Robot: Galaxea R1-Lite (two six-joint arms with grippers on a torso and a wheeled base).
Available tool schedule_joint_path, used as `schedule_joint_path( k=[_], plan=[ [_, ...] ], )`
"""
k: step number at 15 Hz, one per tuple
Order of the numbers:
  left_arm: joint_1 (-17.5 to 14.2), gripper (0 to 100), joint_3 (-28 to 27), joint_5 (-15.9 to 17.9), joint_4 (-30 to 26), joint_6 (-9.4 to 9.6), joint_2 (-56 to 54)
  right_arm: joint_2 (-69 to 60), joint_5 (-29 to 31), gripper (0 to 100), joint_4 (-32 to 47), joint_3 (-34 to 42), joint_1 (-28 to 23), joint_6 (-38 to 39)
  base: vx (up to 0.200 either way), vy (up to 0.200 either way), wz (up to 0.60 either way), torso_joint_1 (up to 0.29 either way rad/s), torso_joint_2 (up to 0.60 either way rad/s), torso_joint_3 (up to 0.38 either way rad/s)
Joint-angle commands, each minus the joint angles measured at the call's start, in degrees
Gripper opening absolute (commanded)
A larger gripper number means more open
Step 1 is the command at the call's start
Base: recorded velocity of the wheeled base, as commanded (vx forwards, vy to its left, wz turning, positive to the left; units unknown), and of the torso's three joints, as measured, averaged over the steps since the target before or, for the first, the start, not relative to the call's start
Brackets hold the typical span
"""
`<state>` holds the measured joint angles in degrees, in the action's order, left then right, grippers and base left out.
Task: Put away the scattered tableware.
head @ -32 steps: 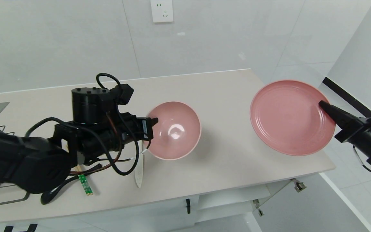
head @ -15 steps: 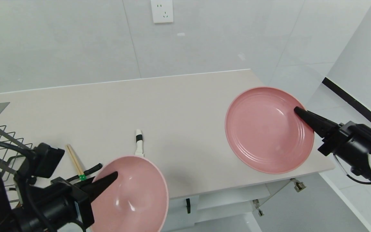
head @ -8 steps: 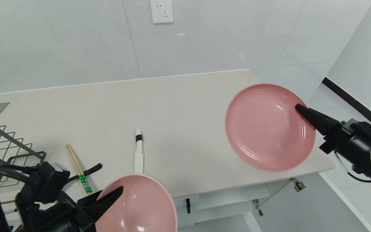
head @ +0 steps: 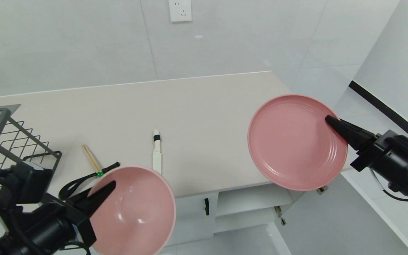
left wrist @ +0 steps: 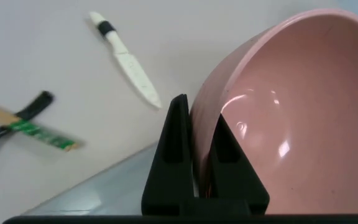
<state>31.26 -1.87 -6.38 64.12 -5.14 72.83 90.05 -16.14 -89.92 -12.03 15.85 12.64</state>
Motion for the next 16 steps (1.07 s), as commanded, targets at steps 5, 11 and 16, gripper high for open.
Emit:
schedule_joint_path(
  k=[5, 11, 16],
  plan=[
    [-3.66, 0, 0.11, -0.22, 7.16, 0.93, -0.40, 0.04, -0.03, 0, -0.08, 0.34, 0.06, -0.34, 0.000, 0.000, 0.00, 0.000, 0.00, 0.000],
    [-6.12, 0, 0.99, -0.48, 12.34, 0.84, 2.32, 0.04, -0.03, 0, -0.08, 1.05, 0.68, -0.42, -0.100, 0.100, 0.00, 0.000, 0.00, 0.002],
    [-6.12, 0, 1.43, -0.48, 13.31, 0.57, 4.61, -0.05, -0.12, 0, -0.08, 1.31, 1.91, -0.42, 0.000, 0.000, 0.00, 0.000, 0.00, 0.000]
  ],
)
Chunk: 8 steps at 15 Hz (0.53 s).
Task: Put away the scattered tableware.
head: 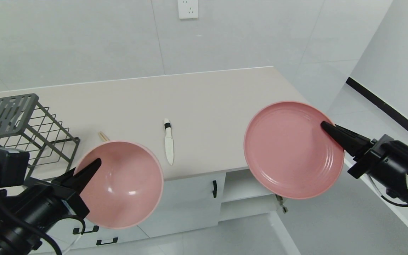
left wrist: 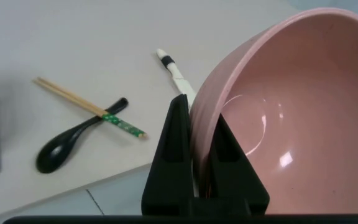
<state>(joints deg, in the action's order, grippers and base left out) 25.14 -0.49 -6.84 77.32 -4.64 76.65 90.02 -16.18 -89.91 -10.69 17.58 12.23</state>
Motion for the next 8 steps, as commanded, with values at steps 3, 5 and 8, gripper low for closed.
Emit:
schedule_joint_path(
  k=[3, 5, 8],
  plan=[
    [3.78, 0, -0.13, -0.02, 0.81, -4.76, 1.04, 0.07, 0.01, 0, -0.09, 0.23, 0.70, -0.01, 0.000, 0.000, 0.00, 0.000, 0.00, 0.000],
    [4.48, 0, 0.22, -0.02, 4.06, -6.34, 4.56, 0.16, 0.01, 0, -0.09, 0.23, 0.70, -0.01, 0.000, 0.000, 0.00, 0.000, 0.00, 0.000],
    [4.92, 0, 0.49, -0.72, 4.59, -6.25, 9.57, -0.02, 0.01, 0, -0.09, 0.14, 0.70, -0.10, 0.000, 0.000, 0.00, 0.000, 0.00, 0.000]
  ],
)
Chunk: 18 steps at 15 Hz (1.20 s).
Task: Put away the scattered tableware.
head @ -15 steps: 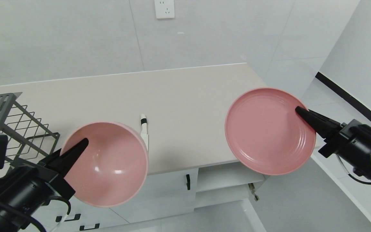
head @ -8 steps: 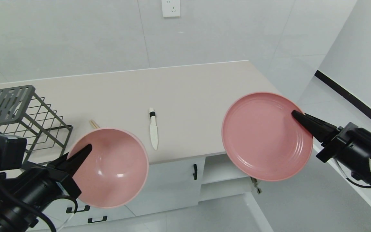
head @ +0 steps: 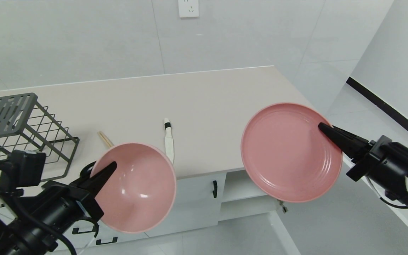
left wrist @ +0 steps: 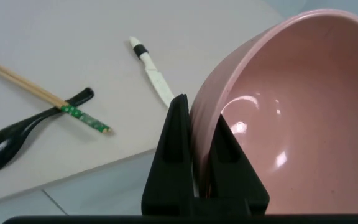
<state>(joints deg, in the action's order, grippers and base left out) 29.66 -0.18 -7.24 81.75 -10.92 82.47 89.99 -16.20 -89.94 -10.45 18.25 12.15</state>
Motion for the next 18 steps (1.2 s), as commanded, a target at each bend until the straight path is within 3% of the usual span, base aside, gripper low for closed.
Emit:
schedule_joint_path(
  k=[1, 4, 7, 8, 9, 14, 18],
  plan=[
    [0.75, 0, 0.18, -0.32, 0.16, 0.02, 3.84, -0.08, -0.06, 0, -0.06, -0.10, 0.03, -0.03, 0.000, 0.000, 0.00, 0.000, 0.00, 0.000],
    [0.93, 0, 0.18, -1.64, 0.52, 0.46, 3.49, -0.08, -0.06, 0, -0.06, -0.10, 0.03, -0.03, -0.133, 0.000, 0.00, 0.003, 0.00, 0.002],
    [1.19, 0, 0.18, -1.81, 2.10, 0.46, 3.49, -0.08, -0.06, 0, -0.06, -0.10, 0.03, -0.03, -0.200, -0.200, 0.00, 0.012, 0.01, -0.001],
    [1.19, 0, 0.18, -2.60, 2.01, 1.34, 3.58, -0.08, 0.03, 0, -0.06, -0.10, 0.03, -0.03, -0.200, -0.200, 0.00, -0.012, 0.00, 0.007],
    [1.19, 0, 0.18, -3.39, 2.01, 2.49, 3.84, -0.08, -0.06, 0, -0.06, -0.10, 0.03, -0.03, 0.000, 0.000, 0.00, 0.000, 0.00, 0.000],
    [2.16, 0, 0.18, -3.57, 1.66, 2.57, 3.93, -0.08, 0.03, 0, -0.06, -0.10, 0.03, -0.90, 0.000, 0.000, 0.00, 0.000, 0.00, 0.000],
    [2.16, 0, 0.18, -3.57, 1.66, 2.49, 3.75, 0.01, 0.03, 0, -0.06, 0.08, 0.03, -3.45, 0.000, 0.000, 0.00, -0.137, 0.31, 0.165]
  ],
)
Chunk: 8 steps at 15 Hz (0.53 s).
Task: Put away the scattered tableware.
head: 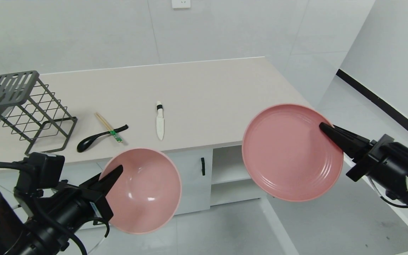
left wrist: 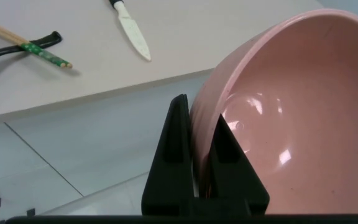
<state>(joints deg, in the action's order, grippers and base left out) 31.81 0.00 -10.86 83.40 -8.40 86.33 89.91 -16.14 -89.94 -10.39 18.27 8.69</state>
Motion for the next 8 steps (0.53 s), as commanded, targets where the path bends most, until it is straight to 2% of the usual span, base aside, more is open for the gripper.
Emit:
schedule_joint_path(
  k=[1, 4, 8],
  plan=[
    [0.01, 0, 0.00, -0.04, 0.01, -0.04, -0.11, 0.27, -0.03, 0, -0.06, 0.02, 0.01, 0.01, 0.000, 0.000, 0.00, -0.163, 0.36, 0.178],
    [0.01, 0, 0.00, 0.05, 0.01, -0.13, -0.03, 0.27, -0.03, 0, -0.06, 0.37, 0.01, 0.01, 0.000, 0.000, 0.00, -0.045, 0.09, 0.048],
    [0.01, 0, 0.00, 0.05, 0.01, -0.13, -0.03, 0.27, -0.03, 0, -0.06, 0.45, 0.01, 0.01, 0.000, 0.000, 0.00, -0.128, 0.27, 0.144]
  ],
)
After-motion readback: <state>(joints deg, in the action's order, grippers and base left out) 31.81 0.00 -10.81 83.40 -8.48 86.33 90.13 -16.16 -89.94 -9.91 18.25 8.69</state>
